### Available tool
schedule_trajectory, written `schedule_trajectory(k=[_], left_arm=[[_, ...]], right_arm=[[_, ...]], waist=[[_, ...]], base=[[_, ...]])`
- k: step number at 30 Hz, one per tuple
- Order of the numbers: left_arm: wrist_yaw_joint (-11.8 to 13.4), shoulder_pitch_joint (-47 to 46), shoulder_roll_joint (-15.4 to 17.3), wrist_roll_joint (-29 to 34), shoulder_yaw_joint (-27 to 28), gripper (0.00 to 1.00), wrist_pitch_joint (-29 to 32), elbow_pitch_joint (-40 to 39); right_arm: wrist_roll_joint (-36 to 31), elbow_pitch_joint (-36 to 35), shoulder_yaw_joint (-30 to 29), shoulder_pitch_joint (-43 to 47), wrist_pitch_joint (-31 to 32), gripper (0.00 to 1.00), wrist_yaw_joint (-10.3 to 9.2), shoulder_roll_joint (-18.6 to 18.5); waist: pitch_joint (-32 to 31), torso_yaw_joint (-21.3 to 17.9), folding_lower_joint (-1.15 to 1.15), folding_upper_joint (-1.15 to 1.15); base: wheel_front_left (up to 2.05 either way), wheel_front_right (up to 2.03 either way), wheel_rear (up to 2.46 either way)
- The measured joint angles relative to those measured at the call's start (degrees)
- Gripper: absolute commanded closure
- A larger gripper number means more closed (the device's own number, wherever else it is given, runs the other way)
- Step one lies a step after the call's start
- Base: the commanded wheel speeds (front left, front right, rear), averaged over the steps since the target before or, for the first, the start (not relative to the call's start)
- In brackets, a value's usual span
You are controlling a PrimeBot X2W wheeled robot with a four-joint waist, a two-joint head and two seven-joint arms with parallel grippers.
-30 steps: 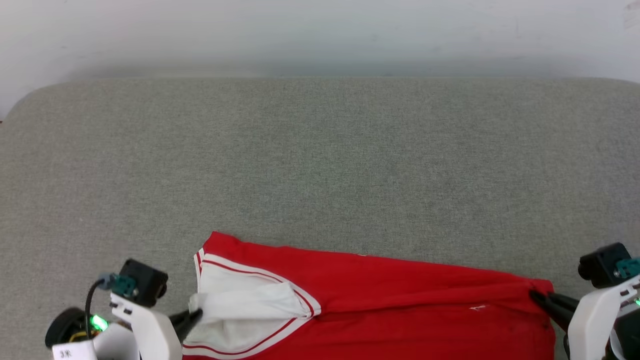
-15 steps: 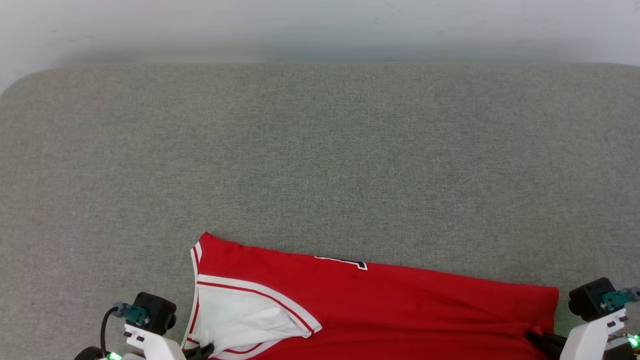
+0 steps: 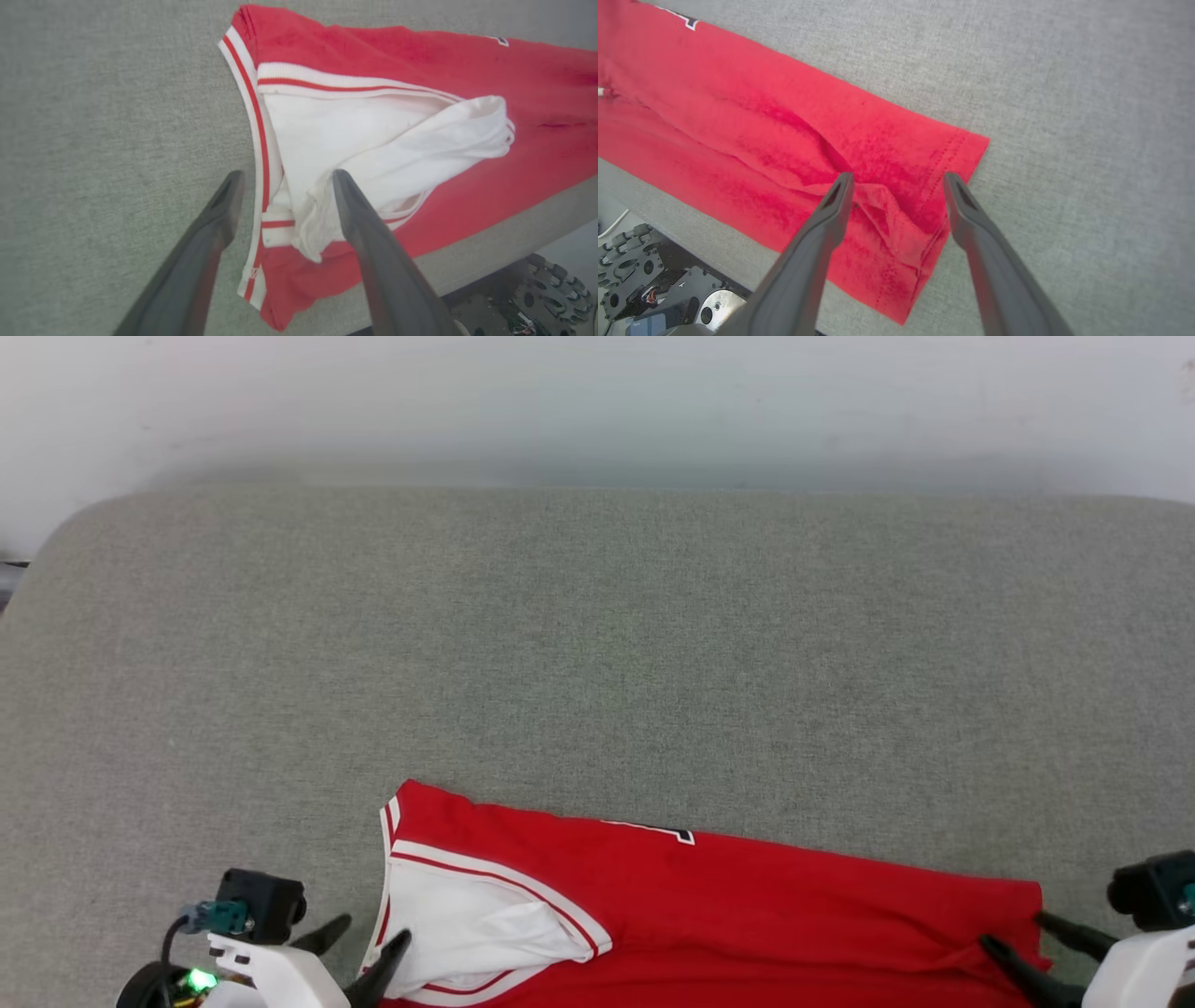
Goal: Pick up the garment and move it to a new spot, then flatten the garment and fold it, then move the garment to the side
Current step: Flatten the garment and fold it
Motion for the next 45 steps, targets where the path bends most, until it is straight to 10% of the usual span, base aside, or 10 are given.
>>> schedule_trajectory(k=[20, 30, 40, 41, 42, 45], left_arm=[[17.3, 2.1, -5.1, 13.4, 14.3, 0.0, -19.7, -2.3], [17.3, 8.3, -15.4, 26.2, 27.1, 0.0, -19.7, -4.4], [11.6, 15.3, -28.7, 40.6, 38.9, 0.0, -19.7, -4.5], [10.7, 15.4, -30.1, 41.6, 40.0, 0.0, -19.7, -4.8], [9.9, 15.7, -31.1, 42.7, 41.0, 0.0, -19.7, -4.8], [7.1, 17.0, -33.8, 45.4, 43.4, 0.0, -19.7, -4.7]], right_arm=[[2.5, -4.2, -15.0, 3.5, 18.4, 0.0, 0.0, 2.3], [1.9, 2.5, -11.8, 0.2, 20.5, 0.0, 0.0, 5.3], [2.6, 9.7, -6.4, -1.7, 16.9, 0.01, -0.29, 5.4], [2.6, 9.9, -5.8, -1.7, 16.2, 0.82, -0.42, 5.2], [2.7, 10.1, -5.4, -1.7, 15.4, 1.0, -0.44, 5.1], [3.2, 10.8, -4.3, -2.4, 13.3, 1.0, -0.33, 5.0]], waist=[[0.0, 2.1, 0.0, 0.0], [1.5, 4.8, 0.0, 0.0], [1.8, 6.0, -0.01, 0.0], [1.8, 6.1, 0.0, 0.0], [1.7, 6.1, -0.01, 0.0], [1.6, 6.0, -0.01, 0.0]], base=[[0.0, 0.0, 0.0], [0.0, 0.0, 0.0], [0.0, 0.0, 0.0], [0.0, 0.0, 0.0], [0.0, 0.0, 0.0], [0.0, 0.0, 0.0]])
